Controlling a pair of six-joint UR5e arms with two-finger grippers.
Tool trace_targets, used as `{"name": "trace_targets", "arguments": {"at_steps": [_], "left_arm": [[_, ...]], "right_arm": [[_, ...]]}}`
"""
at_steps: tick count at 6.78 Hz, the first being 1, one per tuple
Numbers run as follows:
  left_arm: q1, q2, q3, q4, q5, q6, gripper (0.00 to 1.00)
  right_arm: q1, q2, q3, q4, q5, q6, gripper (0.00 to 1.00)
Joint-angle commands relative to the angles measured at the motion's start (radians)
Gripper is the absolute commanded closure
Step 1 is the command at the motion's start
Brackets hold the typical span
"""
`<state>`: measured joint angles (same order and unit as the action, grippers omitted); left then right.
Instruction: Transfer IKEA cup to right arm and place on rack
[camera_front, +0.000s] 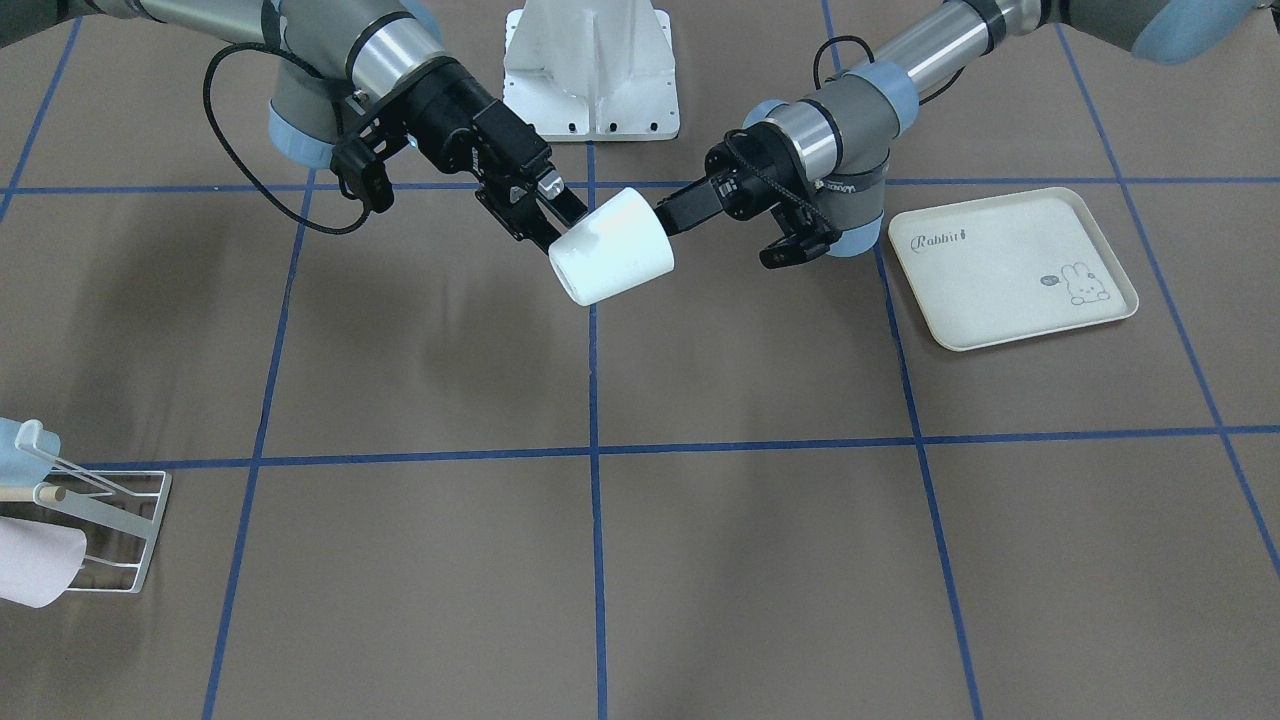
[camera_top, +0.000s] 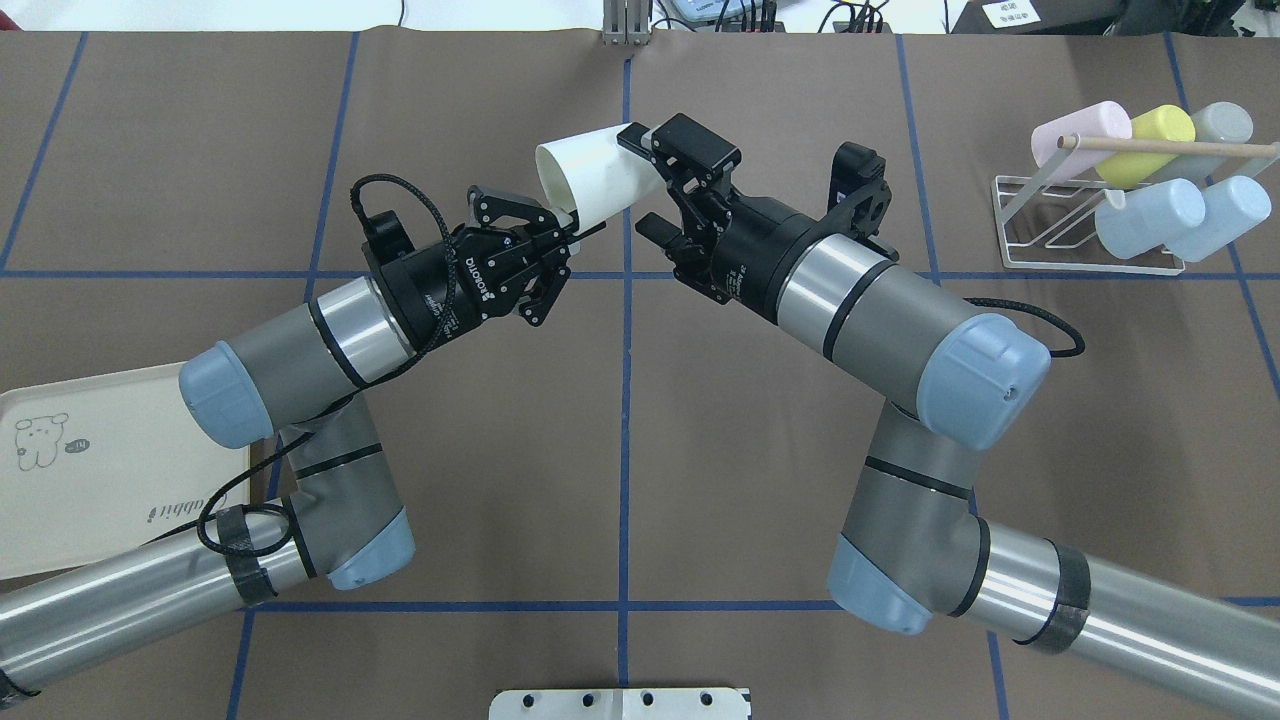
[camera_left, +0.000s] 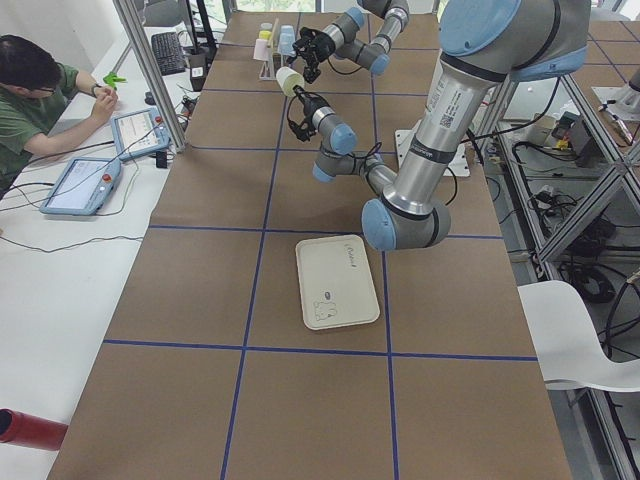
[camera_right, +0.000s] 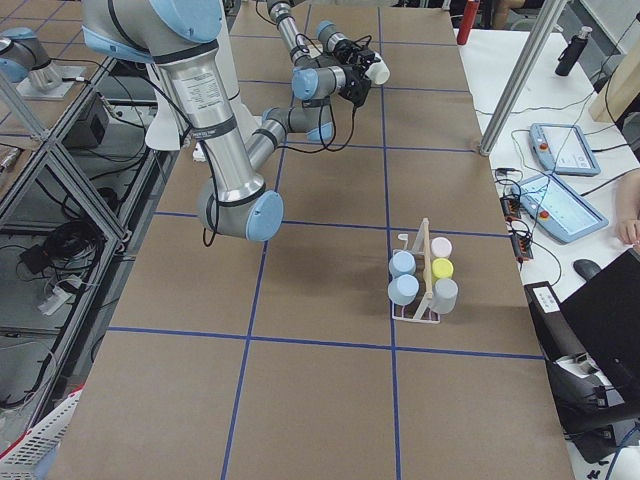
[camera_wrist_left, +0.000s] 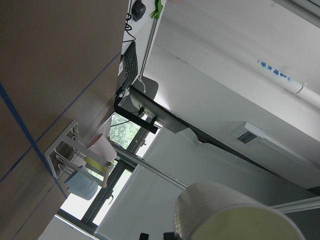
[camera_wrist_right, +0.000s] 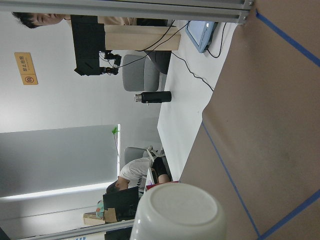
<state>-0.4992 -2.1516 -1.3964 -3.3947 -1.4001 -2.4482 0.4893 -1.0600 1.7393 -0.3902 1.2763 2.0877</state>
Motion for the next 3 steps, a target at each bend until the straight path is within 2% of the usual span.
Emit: {"name": "trace_targets", "arguments": {"at_steps": [1, 3], "left_arm": [[0.019, -0.013, 0.002, 0.005, 0.012, 0.000, 1.00], [0.045, -0.016, 0.002, 0.003, 0.024, 0.038, 1.00]], "right_arm": [[0.000, 0.000, -0.009, 0.001, 0.000, 0.000, 0.00], [0.000, 0.014, -0.020, 0.001, -0.003, 0.000, 0.00]]}}
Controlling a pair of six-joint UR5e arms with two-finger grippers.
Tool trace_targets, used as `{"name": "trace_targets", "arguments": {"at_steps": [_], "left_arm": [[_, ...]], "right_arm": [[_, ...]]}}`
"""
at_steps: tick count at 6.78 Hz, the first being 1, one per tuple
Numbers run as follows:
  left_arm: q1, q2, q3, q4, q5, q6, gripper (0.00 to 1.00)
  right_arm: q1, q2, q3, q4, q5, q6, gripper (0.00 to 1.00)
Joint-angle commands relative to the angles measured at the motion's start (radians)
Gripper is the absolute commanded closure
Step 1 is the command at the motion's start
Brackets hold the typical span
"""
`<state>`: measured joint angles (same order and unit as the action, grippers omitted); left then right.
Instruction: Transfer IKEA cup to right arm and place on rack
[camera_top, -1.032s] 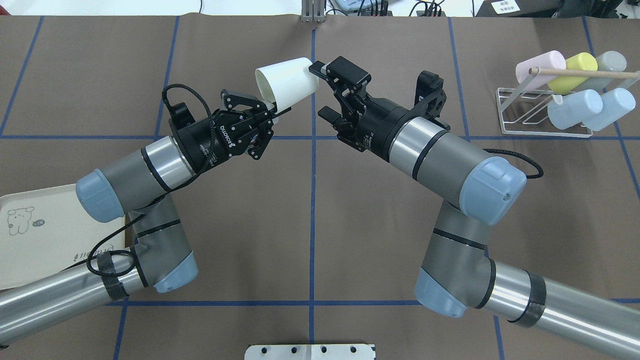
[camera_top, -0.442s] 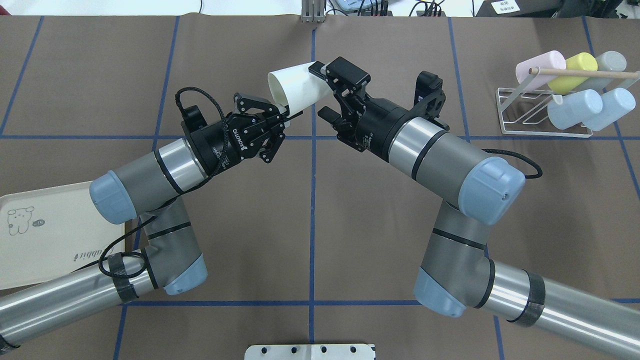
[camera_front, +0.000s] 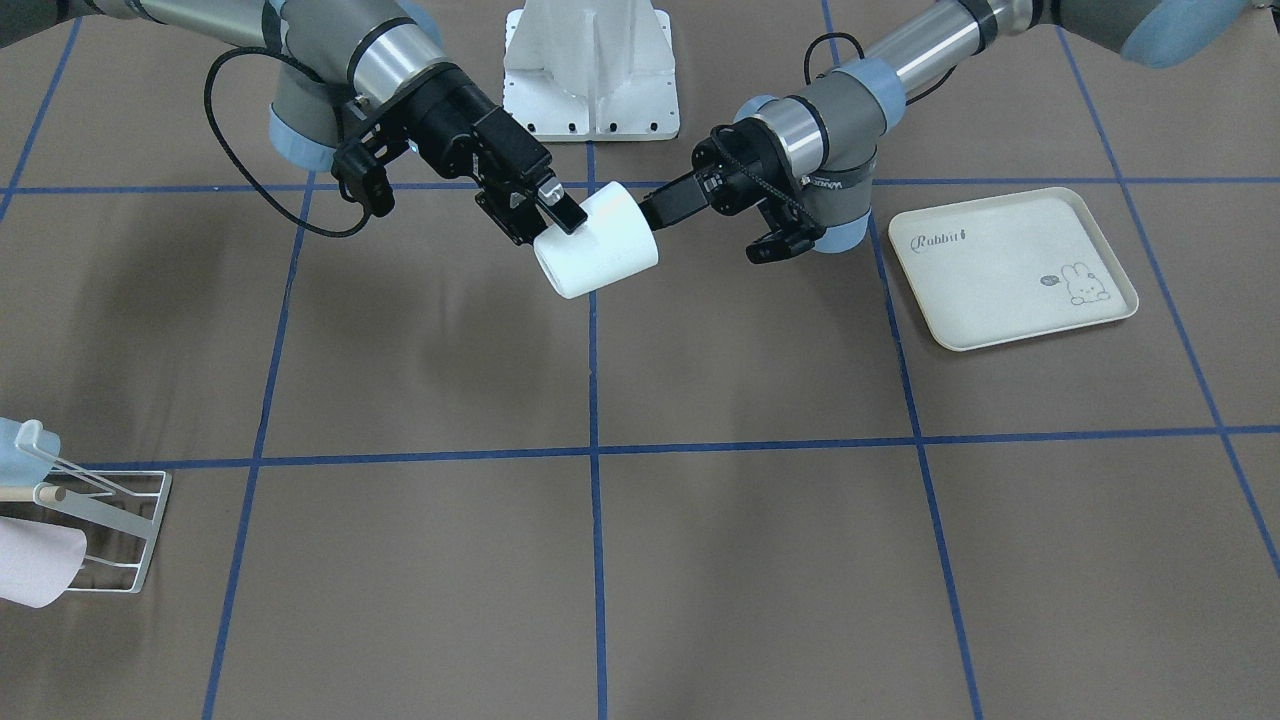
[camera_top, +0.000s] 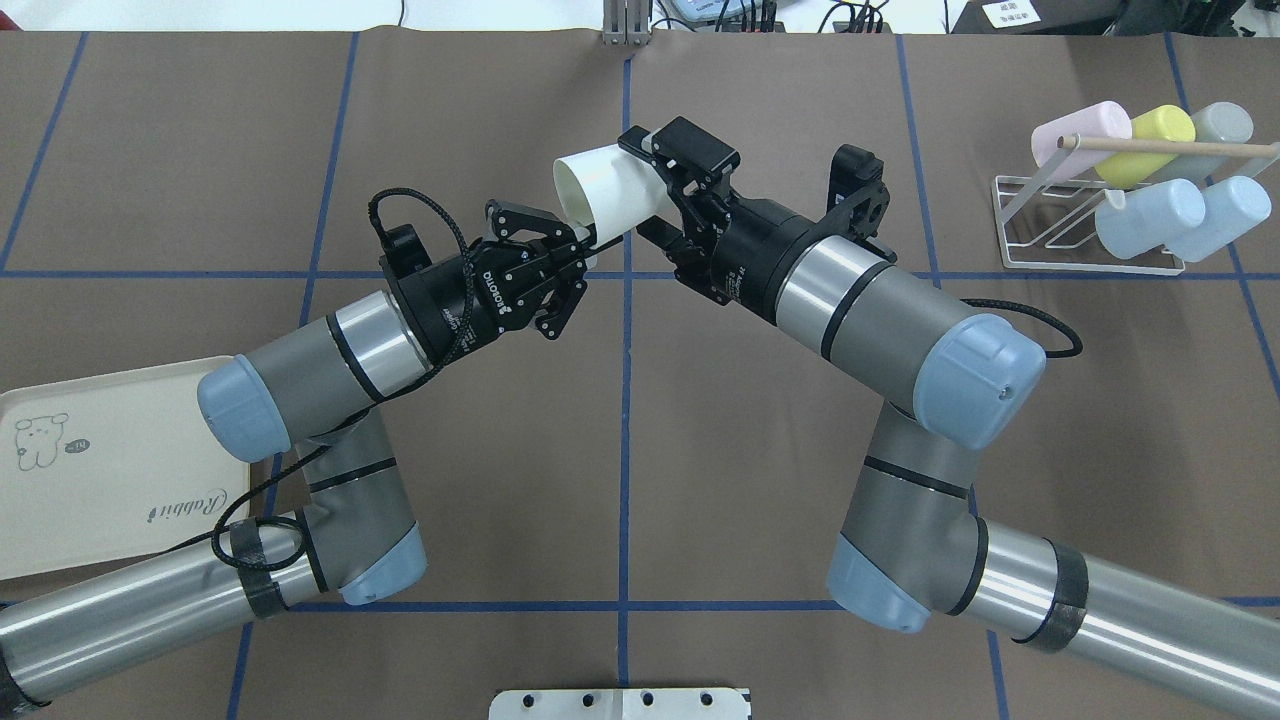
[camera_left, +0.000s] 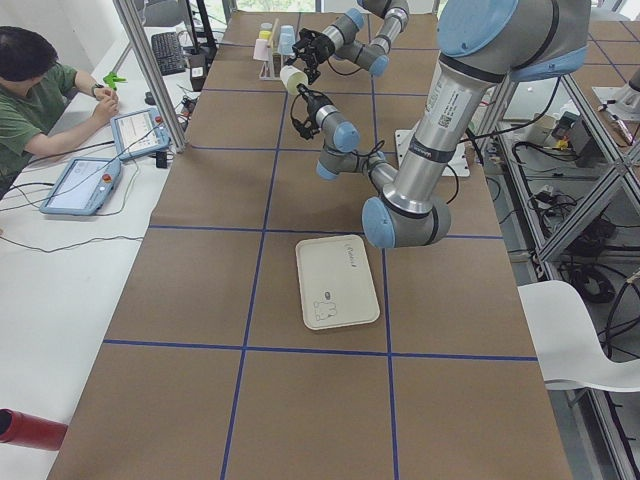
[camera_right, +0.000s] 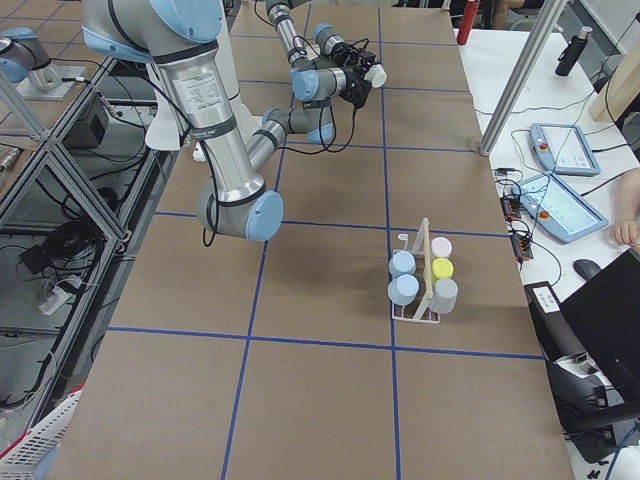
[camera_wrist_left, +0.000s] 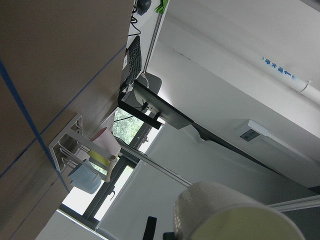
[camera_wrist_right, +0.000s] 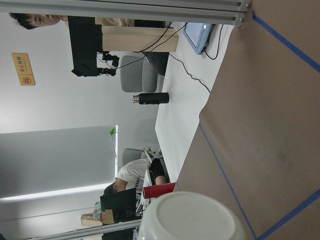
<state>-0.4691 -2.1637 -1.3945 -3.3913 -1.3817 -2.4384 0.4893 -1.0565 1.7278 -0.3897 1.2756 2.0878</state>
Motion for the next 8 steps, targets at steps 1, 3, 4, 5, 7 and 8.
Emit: {"name": "trace_targets", "arguments": {"at_steps": [1, 3, 4, 5, 7, 8], "left_arm": [[0.018, -0.004, -0.001, 0.000, 0.006, 0.032, 1.00], [0.024, -0.004, -0.004, -0.002, 0.012, 0.032, 1.00], [0.024, -0.002, -0.006, -0.002, 0.012, 0.032, 1.00], [0.024, -0.001, -0.006, -0.002, 0.012, 0.032, 1.00], [0.024, -0.002, -0.008, -0.002, 0.012, 0.032, 1.00], [0.029, -0.004, -0.009, -0.002, 0.012, 0.032, 1.00]], "right_arm": [[0.000, 0.010, -0.013, 0.000, -0.002, 0.000, 0.00], [0.003, 0.010, -0.016, 0.000, -0.004, 0.000, 0.00], [0.006, 0.010, -0.016, 0.002, -0.004, 0.000, 0.00], [0.012, 0.010, -0.017, 0.002, -0.004, 0.000, 0.00], [0.012, 0.012, -0.019, 0.002, -0.004, 0.000, 0.00], [0.012, 0.012, -0.019, 0.000, -0.005, 0.001, 0.12]]}}
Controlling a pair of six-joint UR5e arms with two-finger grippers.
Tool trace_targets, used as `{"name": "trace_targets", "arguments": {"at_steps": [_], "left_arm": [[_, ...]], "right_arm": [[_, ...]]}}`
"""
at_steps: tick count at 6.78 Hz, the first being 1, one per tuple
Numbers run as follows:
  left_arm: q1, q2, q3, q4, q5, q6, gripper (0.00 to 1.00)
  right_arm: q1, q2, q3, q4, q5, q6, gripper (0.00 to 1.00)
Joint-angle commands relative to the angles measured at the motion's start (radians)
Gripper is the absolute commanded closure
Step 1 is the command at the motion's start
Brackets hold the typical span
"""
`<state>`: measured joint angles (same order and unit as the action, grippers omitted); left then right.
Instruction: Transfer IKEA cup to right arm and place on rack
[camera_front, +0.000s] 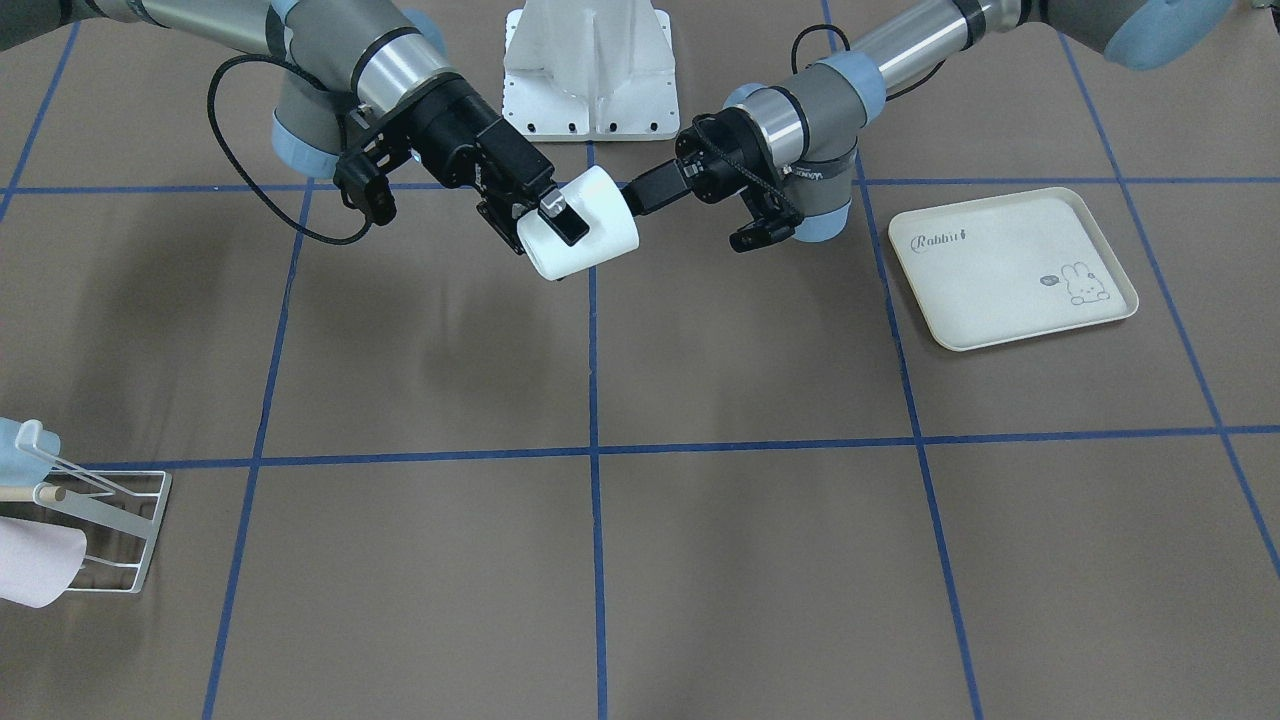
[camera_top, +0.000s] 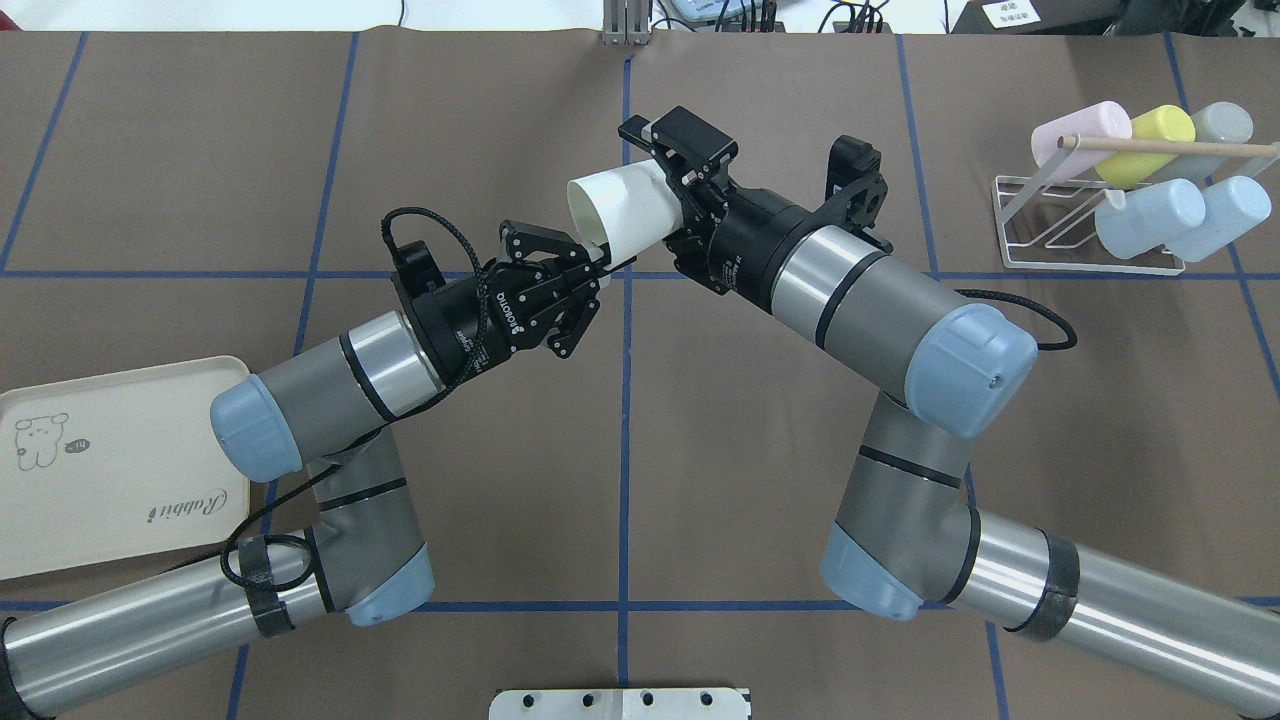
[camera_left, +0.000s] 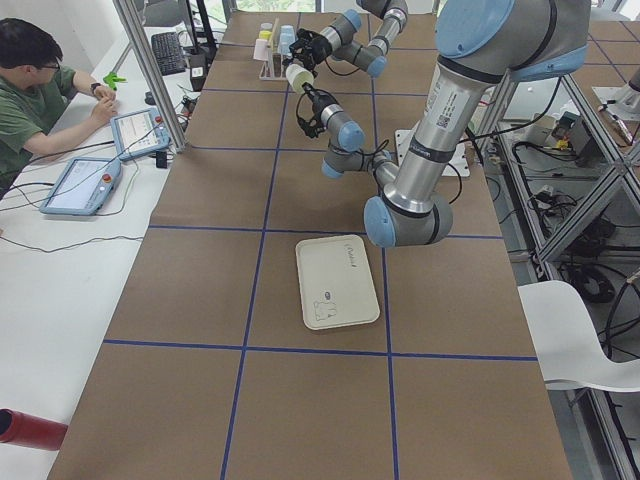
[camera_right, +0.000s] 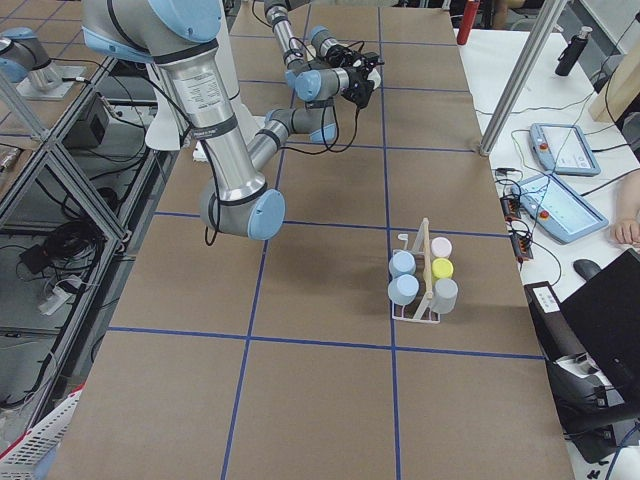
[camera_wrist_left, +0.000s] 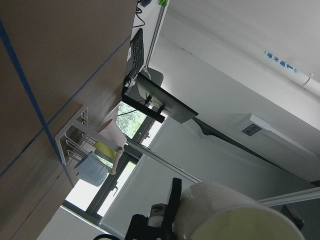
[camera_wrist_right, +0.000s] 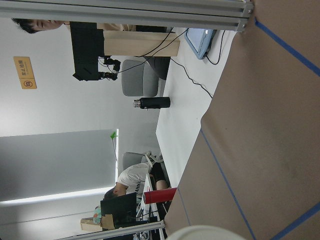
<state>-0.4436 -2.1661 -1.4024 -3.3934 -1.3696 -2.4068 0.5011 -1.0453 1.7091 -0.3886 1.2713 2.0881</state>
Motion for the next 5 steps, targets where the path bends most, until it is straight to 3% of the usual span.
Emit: {"name": "trace_targets", "arguments": {"at_steps": [1, 2, 5], "left_arm": [[0.003, -0.007, -0.004, 0.002, 0.001, 0.000, 0.58], [0.002, -0.009, -0.004, 0.005, 0.004, 0.002, 0.02], [-0.010, 0.002, -0.006, 0.003, 0.003, 0.080, 0.00]], "right_arm": [[0.002, -0.001, 0.000, 0.002, 0.000, 0.007, 0.96], [0.005, -0.001, 0.000, 0.002, 0.000, 0.009, 1.00], [0.057, -0.009, -0.022, 0.030, 0.003, 0.003, 1.00]]}}
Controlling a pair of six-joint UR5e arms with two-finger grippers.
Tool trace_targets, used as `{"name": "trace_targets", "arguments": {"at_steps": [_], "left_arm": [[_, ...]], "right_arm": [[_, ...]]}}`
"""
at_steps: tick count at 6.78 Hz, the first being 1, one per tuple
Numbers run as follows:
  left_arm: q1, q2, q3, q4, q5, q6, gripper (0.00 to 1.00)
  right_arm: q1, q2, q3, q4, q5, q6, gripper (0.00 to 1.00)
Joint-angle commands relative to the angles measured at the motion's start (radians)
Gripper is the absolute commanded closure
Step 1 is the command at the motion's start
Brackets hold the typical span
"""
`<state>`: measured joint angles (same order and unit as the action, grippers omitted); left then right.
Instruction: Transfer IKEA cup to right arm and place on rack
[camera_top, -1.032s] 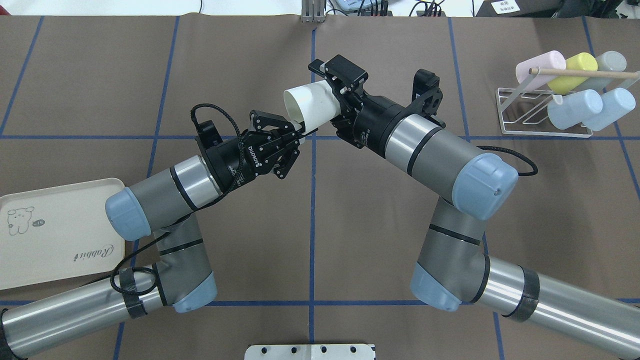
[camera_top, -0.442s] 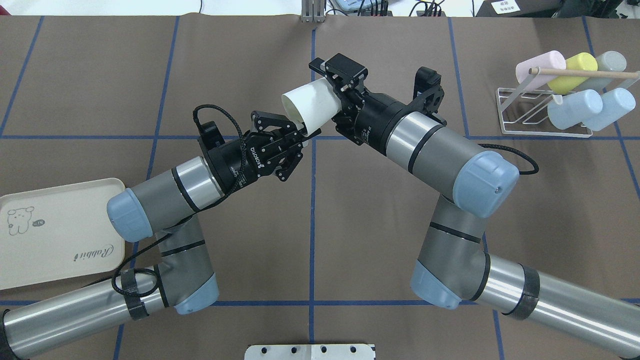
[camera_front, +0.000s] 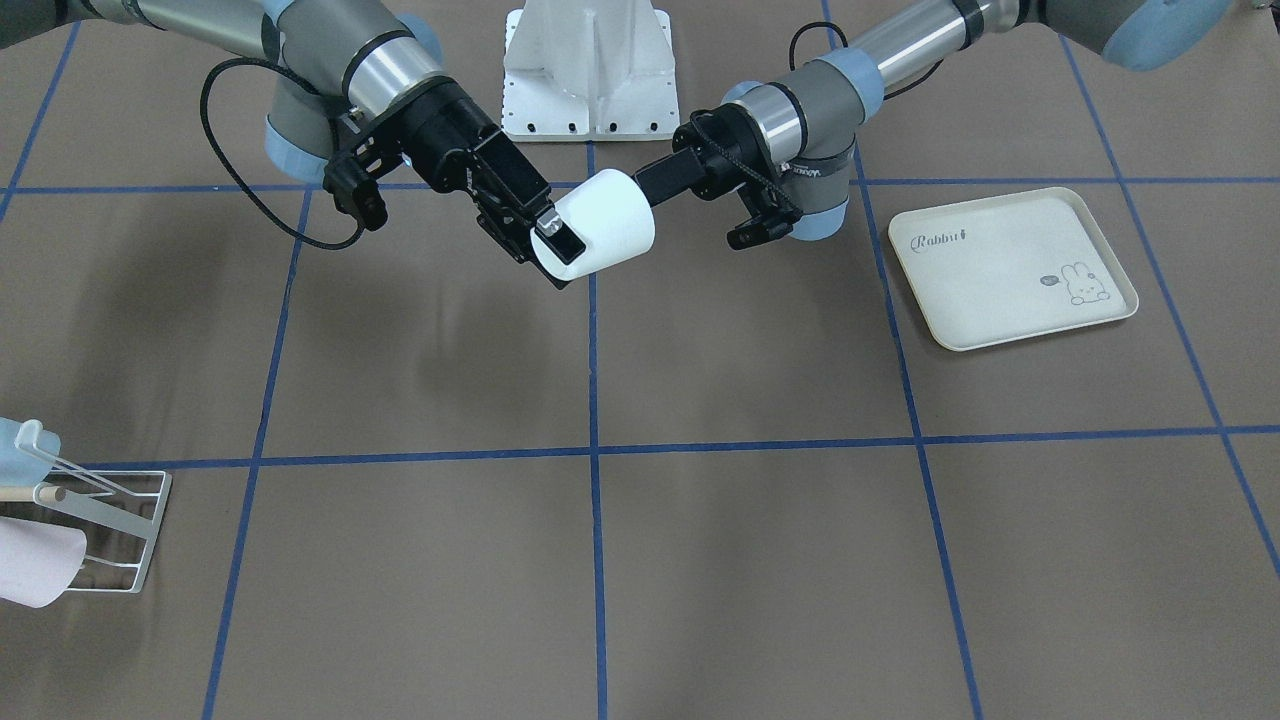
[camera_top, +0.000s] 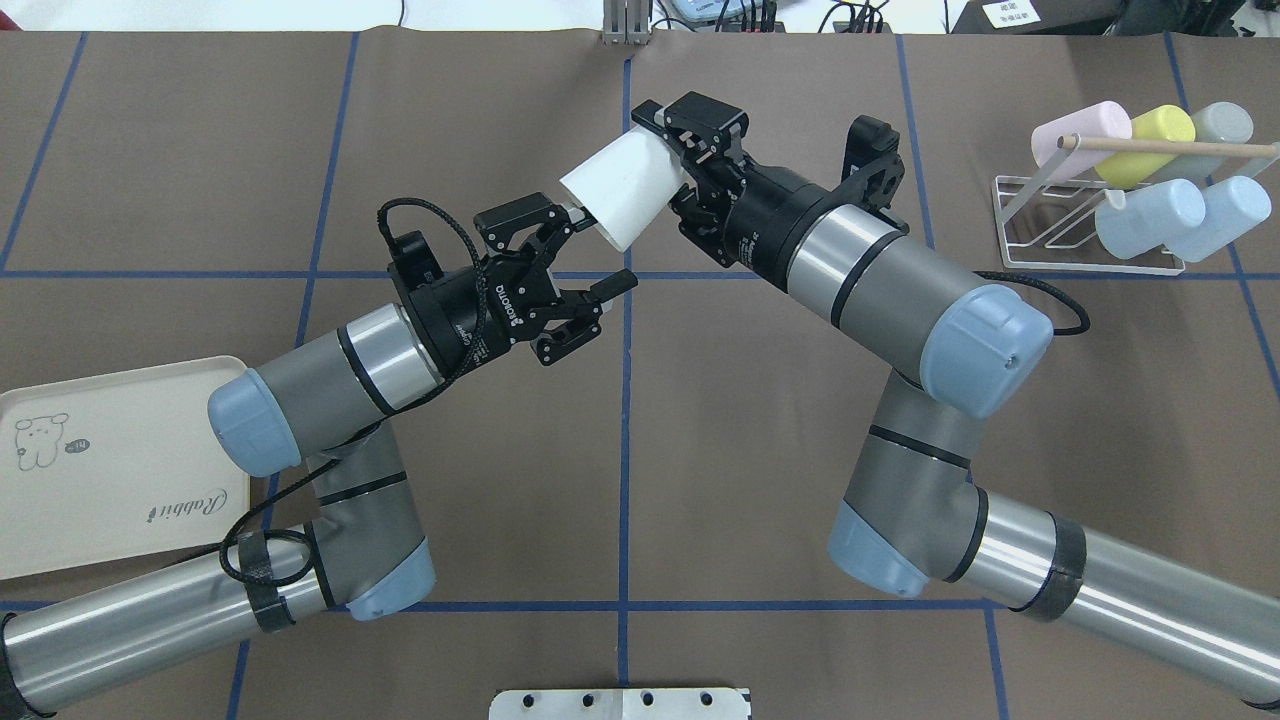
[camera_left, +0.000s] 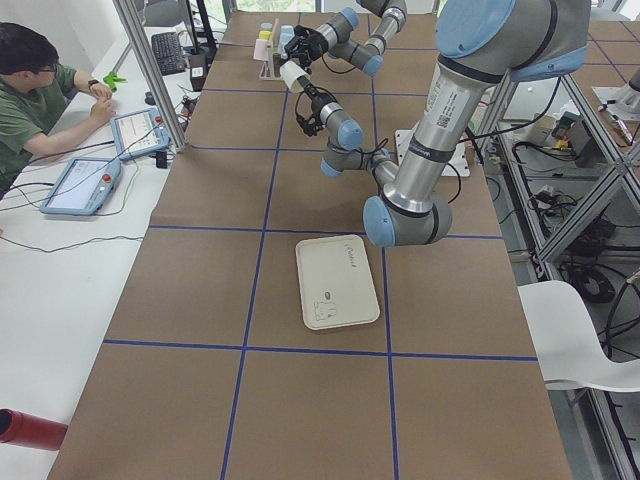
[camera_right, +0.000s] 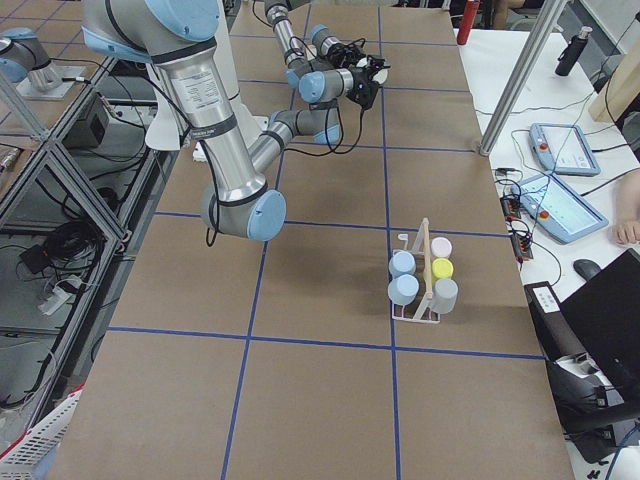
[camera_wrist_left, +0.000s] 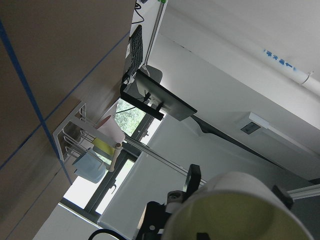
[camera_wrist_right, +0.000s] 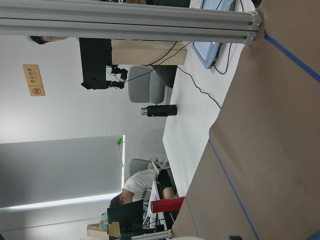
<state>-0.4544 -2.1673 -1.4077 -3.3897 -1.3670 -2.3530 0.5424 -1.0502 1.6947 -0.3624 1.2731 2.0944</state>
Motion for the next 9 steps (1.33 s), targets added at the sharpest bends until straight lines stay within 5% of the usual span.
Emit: {"name": "trace_targets", "arguments": {"at_steps": [1, 4, 6, 9], "left_arm": [[-0.001, 0.012, -0.001, -0.002, -0.001, 0.027, 0.00], [-0.061, 0.044, 0.004, 0.004, -0.007, 0.034, 0.00], [-0.128, 0.115, -0.002, 0.097, -0.139, 0.287, 0.00], [-0.361, 0.202, -0.007, 0.370, -0.433, 0.496, 0.00]], "right_arm": [[0.048, -0.005, -0.012, 0.002, 0.002, -0.005, 1.00], [0.203, -0.033, -0.061, -0.039, -0.004, -0.185, 1.00], [0.315, -0.105, -0.047, -0.136, -0.014, -0.424, 1.00], [0.353, -0.268, 0.040, -0.260, -0.215, -0.718, 1.00]]}}
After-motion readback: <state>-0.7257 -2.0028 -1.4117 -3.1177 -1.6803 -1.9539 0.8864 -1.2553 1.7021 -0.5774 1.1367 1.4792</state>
